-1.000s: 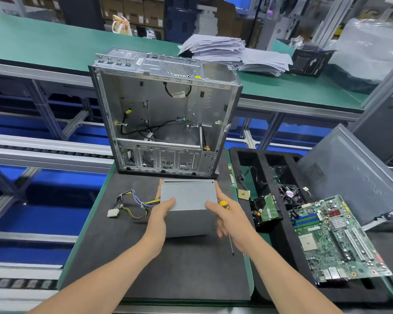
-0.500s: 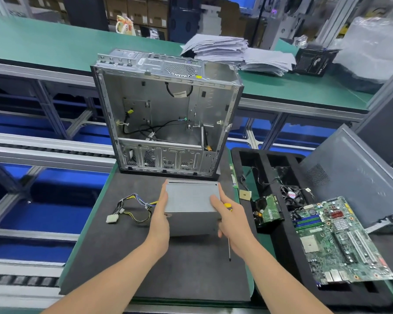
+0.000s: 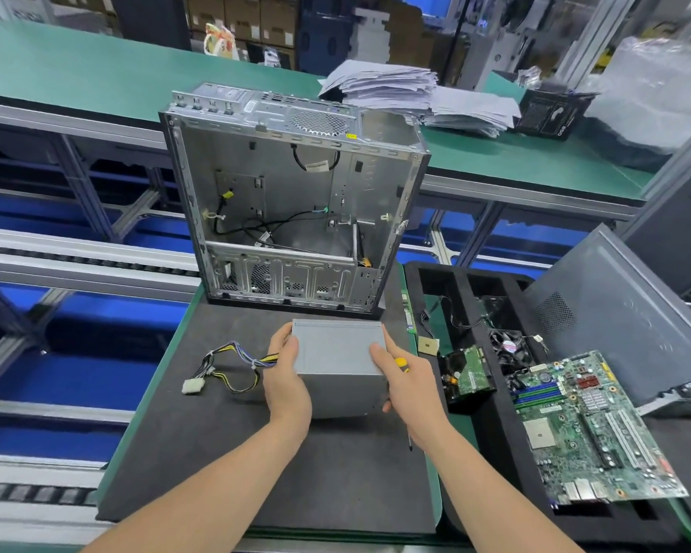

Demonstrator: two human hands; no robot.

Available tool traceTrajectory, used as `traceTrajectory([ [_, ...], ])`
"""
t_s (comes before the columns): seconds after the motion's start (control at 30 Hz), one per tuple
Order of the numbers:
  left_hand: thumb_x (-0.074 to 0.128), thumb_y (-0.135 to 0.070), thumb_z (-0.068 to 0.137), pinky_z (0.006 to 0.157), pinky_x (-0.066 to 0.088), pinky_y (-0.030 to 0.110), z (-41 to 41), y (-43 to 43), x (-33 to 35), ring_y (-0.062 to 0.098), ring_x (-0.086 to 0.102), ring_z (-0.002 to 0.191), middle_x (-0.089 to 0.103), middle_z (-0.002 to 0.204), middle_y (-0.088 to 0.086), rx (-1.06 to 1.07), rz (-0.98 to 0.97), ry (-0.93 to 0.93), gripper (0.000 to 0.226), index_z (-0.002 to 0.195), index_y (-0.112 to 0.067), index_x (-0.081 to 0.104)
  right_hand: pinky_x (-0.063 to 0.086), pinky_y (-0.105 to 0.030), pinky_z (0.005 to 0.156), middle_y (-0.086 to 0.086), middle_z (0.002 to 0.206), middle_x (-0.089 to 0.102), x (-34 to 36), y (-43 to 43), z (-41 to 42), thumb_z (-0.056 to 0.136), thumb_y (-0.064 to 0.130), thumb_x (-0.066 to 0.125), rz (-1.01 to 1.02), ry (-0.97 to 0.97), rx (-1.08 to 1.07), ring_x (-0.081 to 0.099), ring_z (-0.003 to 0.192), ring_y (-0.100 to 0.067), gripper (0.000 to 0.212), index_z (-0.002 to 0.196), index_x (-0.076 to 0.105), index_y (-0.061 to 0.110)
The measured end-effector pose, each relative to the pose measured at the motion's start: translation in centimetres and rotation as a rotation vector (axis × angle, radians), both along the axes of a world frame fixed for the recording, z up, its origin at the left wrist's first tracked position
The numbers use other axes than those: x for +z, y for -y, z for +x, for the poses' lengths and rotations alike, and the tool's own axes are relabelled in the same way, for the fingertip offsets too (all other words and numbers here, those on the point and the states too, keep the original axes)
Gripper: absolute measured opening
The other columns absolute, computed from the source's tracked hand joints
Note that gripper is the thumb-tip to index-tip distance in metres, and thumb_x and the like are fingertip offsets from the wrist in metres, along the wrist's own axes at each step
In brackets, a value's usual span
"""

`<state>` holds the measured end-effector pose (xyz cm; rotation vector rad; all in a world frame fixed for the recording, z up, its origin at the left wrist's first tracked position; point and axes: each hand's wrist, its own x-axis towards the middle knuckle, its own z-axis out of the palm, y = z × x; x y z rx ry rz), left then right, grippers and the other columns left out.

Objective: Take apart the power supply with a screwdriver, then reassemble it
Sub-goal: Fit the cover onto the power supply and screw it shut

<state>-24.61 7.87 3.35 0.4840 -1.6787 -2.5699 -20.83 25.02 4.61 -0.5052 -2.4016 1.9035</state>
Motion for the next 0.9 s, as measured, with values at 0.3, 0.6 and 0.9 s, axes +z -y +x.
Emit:
traceTrajectory([
  [0.3, 0.055, -0.038, 0.08, 0.095, 0.047, 0.041, -0.3, -0.5, 0.1, 0.021, 0.065, 0.105, 0.074, 0.104, -0.003, 0.117, 0.035, 0.005, 0.033, 0.104, -0.03, 0.075, 0.056, -0.029, 0.087, 0.026, 0.142, 0.061, 1.6, -2.1, -0.9, 0.079, 0.049, 0.087, 0.032, 0.027, 0.338, 0.065, 0.109, 0.001, 0.08, 0.141, 0.037, 0.06],
  [0.6, 0.046, -0.059, 0.071, 0.074, 0.038, 0.035, -0.1, -0.9, 1.6, 0.006, 0.058, 0.088, 0.065, 0.09, -0.021, 0.137, -0.181, 0.195, 0.021, 0.078, -0.068, 0.064, 0.046, -0.005, 0.057, 0.007, 0.136, 0.07, 1.5, -1.9, -1.1, 0.076, 0.025, 0.091, -0.097, -0.11, 0.257, 0.068, 0.099, -0.003, 0.073, 0.138, 0.057, 0.045],
  [0.9, 0.041, -0.067, 0.065, 0.081, 0.046, 0.037, 0.5, -1.1, 1.1, 0.004, 0.064, 0.093, 0.07, 0.091, -0.019, 0.159, -0.2, 0.225, 0.044, 0.09, -0.056, 0.075, 0.06, -0.028, 0.088, 0.02, 0.128, 0.07, 1.8, -2.4, -0.1, 0.066, 0.042, 0.097, 0.036, -0.03, 0.291, 0.068, 0.11, -0.003, 0.085, 0.136, 0.049, 0.042],
])
